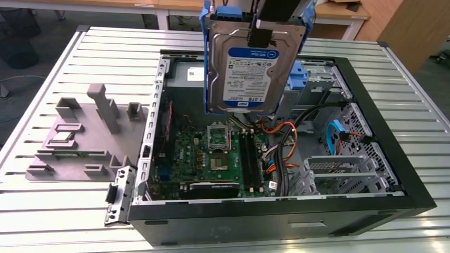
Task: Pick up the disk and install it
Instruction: 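Pick up the disk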
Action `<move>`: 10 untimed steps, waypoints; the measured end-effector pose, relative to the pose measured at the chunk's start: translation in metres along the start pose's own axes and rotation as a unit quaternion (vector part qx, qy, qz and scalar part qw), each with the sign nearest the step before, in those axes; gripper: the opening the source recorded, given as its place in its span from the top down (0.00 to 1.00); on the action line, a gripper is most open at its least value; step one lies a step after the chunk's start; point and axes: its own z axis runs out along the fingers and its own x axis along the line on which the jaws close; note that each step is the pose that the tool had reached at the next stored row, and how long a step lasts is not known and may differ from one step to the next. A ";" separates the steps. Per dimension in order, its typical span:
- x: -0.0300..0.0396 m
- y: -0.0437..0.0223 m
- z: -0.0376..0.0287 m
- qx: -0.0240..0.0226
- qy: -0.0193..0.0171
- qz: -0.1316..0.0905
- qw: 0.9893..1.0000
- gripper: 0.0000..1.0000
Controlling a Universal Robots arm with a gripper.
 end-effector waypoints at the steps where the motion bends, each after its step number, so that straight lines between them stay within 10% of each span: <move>1: 0.0012 0.0000 -0.0001 0.000 0.000 0.000 1.000 0.65; 10: 0.0112 -0.0004 -0.0004 0.000 0.000 0.000 1.000 0.65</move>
